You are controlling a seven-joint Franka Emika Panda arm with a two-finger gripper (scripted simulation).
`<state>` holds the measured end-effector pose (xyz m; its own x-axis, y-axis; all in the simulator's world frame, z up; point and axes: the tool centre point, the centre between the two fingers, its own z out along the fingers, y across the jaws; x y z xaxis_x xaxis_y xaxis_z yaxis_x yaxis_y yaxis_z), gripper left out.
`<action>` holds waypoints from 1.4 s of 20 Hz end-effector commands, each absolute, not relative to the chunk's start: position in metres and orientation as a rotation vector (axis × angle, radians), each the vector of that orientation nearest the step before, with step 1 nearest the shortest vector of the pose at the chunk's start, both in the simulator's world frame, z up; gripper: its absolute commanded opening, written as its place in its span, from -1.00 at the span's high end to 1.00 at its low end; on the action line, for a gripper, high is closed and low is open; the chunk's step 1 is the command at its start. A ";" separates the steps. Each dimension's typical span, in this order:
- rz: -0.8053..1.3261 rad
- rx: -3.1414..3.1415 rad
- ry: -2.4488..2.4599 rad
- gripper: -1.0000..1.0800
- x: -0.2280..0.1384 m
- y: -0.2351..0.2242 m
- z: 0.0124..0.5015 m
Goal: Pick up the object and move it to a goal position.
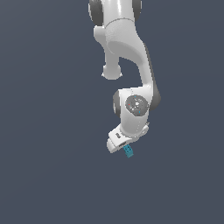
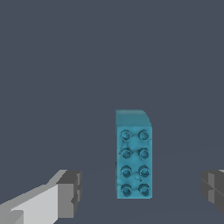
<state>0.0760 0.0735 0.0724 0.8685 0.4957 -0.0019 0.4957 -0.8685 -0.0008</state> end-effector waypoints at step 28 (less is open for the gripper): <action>0.001 -3.035 -0.813 1.00 0.077 0.074 0.022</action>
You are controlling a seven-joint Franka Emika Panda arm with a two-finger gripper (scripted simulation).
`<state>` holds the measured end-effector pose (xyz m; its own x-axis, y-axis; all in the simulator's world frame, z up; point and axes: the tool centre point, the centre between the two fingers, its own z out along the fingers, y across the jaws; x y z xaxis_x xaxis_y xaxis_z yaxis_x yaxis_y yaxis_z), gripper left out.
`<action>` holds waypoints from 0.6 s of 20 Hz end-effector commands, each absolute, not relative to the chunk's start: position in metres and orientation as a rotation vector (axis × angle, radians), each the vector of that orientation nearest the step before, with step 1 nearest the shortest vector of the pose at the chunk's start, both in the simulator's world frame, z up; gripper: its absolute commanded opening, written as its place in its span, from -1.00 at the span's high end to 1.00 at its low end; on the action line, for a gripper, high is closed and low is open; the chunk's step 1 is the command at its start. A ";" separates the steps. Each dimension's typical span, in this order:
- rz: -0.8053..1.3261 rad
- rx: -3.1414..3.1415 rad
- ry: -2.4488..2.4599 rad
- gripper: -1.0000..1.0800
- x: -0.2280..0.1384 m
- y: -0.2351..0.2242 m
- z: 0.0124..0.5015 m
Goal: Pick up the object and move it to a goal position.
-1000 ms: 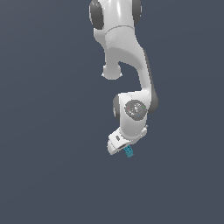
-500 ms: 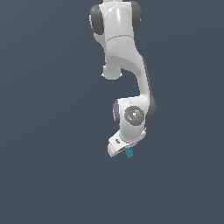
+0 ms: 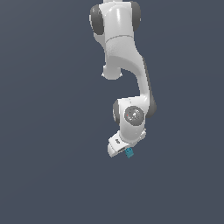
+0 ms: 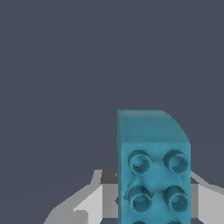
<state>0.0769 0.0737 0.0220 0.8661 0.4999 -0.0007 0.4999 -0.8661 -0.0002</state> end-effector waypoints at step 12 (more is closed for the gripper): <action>-0.001 3.034 0.813 1.00 0.065 0.070 0.052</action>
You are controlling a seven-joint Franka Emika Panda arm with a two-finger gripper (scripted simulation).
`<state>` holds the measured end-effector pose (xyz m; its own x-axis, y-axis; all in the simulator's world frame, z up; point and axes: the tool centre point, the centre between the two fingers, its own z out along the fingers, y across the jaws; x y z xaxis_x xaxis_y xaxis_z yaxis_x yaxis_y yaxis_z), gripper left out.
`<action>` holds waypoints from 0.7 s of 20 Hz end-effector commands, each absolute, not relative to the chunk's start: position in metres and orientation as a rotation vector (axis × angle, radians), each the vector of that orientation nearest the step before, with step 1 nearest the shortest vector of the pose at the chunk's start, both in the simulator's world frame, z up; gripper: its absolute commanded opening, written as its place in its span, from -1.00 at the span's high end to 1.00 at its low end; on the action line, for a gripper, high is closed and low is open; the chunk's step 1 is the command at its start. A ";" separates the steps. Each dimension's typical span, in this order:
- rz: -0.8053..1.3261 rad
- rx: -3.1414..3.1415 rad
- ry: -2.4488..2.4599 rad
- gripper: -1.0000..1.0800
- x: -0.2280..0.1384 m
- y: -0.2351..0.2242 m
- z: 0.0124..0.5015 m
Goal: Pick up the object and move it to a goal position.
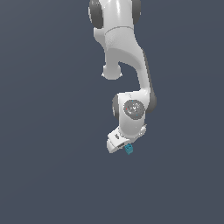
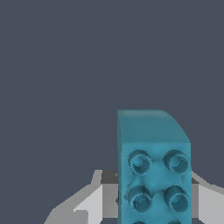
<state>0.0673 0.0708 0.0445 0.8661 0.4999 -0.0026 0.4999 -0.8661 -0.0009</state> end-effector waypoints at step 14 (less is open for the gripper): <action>0.001 -3.036 -0.814 1.00 0.022 0.057 0.167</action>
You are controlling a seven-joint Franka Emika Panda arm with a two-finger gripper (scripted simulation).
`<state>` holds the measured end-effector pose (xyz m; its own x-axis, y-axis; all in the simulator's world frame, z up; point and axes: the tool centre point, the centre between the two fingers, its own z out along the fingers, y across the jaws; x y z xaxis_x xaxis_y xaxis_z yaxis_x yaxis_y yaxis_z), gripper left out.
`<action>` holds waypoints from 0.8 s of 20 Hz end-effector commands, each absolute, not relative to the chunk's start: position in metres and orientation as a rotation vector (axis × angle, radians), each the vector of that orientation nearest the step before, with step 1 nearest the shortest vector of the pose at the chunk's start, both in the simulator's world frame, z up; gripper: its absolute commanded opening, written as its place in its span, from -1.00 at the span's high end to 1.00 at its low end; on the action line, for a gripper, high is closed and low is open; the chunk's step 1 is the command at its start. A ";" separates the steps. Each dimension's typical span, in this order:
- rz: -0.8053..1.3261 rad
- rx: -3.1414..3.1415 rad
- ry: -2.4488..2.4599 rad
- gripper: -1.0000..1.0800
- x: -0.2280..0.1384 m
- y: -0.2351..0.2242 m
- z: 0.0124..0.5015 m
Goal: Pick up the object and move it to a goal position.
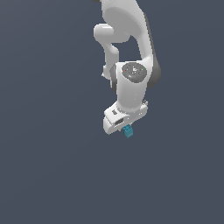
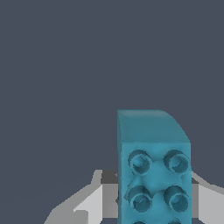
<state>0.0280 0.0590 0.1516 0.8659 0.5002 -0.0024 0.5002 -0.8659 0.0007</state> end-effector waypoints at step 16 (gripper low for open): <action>0.000 3.034 0.815 1.00 -0.038 0.039 0.339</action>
<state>-0.0320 0.0410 0.3233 0.8655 0.5009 -0.0003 0.5009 -0.8655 0.0003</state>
